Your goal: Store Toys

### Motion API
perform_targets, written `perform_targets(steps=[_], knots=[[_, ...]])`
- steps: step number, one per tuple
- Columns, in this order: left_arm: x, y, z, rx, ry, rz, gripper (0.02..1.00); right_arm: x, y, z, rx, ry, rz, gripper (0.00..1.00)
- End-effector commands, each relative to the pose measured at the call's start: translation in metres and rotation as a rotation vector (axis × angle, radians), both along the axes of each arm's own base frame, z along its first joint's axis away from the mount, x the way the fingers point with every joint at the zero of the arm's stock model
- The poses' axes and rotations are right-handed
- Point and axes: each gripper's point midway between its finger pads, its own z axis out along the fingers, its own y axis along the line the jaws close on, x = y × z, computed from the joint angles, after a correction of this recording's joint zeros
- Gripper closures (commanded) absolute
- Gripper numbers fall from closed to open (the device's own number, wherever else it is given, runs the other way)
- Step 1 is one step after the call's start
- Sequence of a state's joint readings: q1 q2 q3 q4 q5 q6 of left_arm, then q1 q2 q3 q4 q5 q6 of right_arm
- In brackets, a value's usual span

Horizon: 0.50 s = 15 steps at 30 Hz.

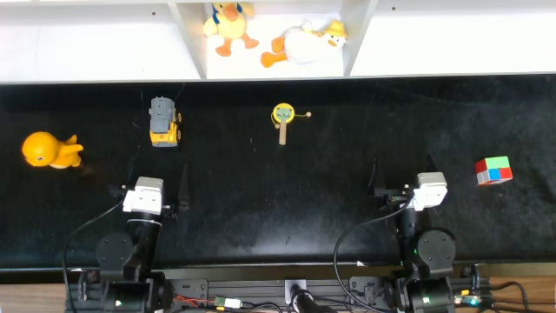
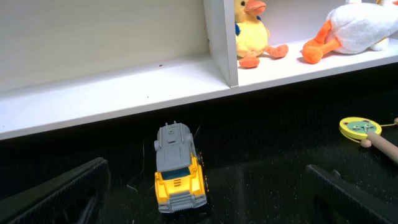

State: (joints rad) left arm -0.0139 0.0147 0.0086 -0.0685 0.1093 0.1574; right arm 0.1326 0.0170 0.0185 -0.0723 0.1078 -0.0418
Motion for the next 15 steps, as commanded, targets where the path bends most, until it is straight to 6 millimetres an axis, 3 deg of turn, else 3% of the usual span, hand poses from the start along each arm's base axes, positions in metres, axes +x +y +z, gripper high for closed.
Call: perform_targets(steps=[1,8,15], knots=[[-0.001,-0.003,0.001,-0.009,-0.004,-0.014,0.020,0.001,0.003,-0.006,-0.005,0.012,0.013,0.005],[0.000,0.005,0.000,0.001,0.000,0.034,0.020,0.001,0.003,-0.006,-0.005,0.012,0.013,0.005],[-0.004,-0.008,0.020,-0.086,0.110,-0.037,0.023,0.001,0.003,-0.006,-0.005,0.012,0.013,0.007]])
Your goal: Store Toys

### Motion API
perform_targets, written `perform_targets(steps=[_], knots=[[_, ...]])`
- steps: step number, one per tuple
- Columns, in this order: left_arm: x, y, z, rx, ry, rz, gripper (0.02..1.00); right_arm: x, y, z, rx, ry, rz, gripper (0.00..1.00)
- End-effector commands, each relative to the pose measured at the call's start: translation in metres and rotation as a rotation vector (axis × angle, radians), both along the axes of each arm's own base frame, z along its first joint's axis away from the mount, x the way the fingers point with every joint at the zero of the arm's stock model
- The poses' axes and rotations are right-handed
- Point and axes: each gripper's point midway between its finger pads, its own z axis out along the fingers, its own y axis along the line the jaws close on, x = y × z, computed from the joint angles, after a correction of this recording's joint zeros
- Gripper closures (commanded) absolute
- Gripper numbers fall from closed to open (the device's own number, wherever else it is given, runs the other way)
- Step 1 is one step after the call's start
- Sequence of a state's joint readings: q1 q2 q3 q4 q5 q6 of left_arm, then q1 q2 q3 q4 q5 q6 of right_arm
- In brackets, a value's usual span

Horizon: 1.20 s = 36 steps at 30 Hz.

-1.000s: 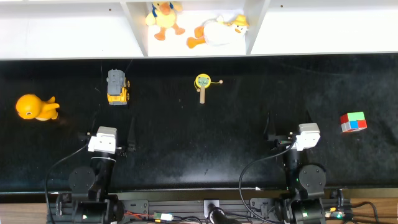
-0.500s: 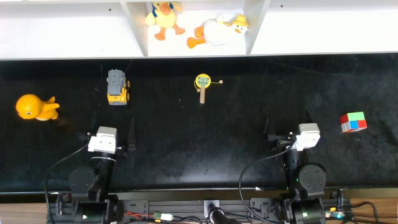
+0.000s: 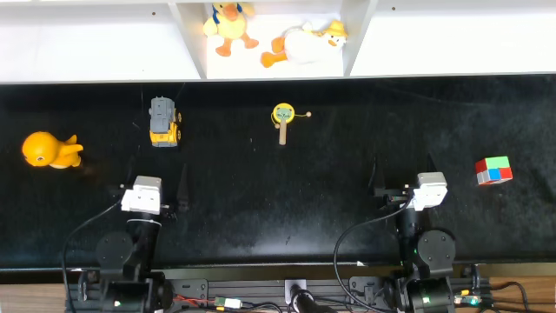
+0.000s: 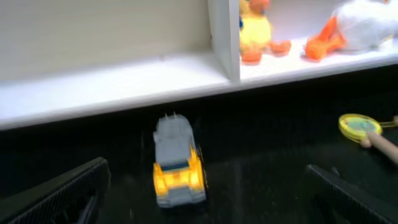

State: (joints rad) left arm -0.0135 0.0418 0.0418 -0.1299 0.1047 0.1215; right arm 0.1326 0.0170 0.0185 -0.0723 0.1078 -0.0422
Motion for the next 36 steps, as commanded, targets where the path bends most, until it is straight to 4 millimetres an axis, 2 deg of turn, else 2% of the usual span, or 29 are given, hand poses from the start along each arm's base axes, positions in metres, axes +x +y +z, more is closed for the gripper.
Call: perform_targets(steps=[1,4,7,11,14,20,25,31,36], knots=[[-0.004,-0.009,0.028,-0.054,0.103,-0.042,0.023,0.001,0.003,-0.006,-0.005,0.012,0.013,0.005],[-0.007,-0.003,0.036,-0.030,0.256,-0.043,0.025,0.001,0.003,-0.007,-0.005,0.013,0.013,0.005],[-0.006,-0.005,0.044,0.033,0.353,-0.150,0.025,0.001,0.003,-0.006,-0.005,0.012,0.013,0.007],[0.000,0.003,0.046,0.050,0.391,-0.280,0.025,0.001,0.003,-0.007,-0.005,0.013,0.013,0.003],[0.003,0.019,0.041,0.040,0.382,-0.314,0.023,0.001,0.003,-0.007,-0.005,0.013,0.013,0.005],[-0.009,0.063,0.022,0.027,0.441,-0.184,0.025,0.001,0.003,-0.006,-0.005,0.012,0.013,0.005],[-0.017,0.094,0.016,0.036,0.455,-0.077,0.023,0.001,0.003,-0.006,-0.005,0.012,0.013,0.005],[-0.032,0.140,0.005,0.028,0.515,0.117,0.023,0.001,0.003,-0.006,-0.005,0.012,0.013,0.005],[-0.032,0.168,0.007,0.045,0.503,0.190,0.023,0.001,0.003,-0.006,-0.005,0.012,0.013,0.007]])
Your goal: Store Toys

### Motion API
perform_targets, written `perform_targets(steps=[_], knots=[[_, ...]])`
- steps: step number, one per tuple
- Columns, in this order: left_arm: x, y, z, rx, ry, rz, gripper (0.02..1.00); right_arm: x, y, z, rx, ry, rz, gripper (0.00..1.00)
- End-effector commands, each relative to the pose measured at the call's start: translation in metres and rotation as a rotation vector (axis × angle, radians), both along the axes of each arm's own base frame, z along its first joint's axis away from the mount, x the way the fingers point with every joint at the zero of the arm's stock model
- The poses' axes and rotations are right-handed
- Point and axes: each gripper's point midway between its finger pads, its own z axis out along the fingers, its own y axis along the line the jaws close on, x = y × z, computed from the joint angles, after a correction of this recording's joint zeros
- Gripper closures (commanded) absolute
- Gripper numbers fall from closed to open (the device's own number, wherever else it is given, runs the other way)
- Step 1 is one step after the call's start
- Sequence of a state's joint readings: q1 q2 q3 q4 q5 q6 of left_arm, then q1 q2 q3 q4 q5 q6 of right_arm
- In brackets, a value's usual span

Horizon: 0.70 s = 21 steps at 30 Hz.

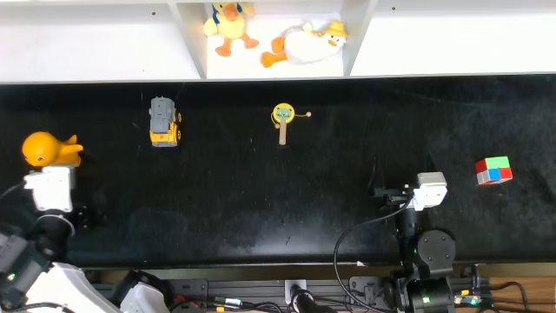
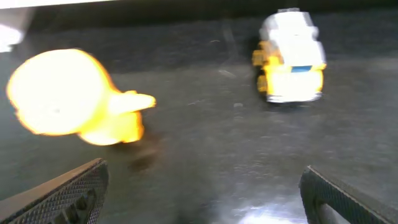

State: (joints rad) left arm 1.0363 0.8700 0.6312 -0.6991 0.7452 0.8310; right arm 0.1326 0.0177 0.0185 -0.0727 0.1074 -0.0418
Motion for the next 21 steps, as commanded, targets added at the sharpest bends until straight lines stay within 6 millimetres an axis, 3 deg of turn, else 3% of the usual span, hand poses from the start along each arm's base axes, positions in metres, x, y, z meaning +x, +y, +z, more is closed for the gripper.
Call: perform_targets(steps=[1,12,21], knots=[[0.000,0.019,0.006,0.048,0.004,0.023,0.023,0.001,0.003,-0.006,-0.005,0.011,0.012,0.007],[0.010,0.076,0.029,0.038,0.026,0.137,0.020,0.001,0.003,-0.006,-0.005,0.011,0.012,0.005],[0.019,0.098,-0.001,-0.065,0.106,0.142,0.020,0.001,0.003,-0.006,-0.005,0.012,0.013,0.005]])
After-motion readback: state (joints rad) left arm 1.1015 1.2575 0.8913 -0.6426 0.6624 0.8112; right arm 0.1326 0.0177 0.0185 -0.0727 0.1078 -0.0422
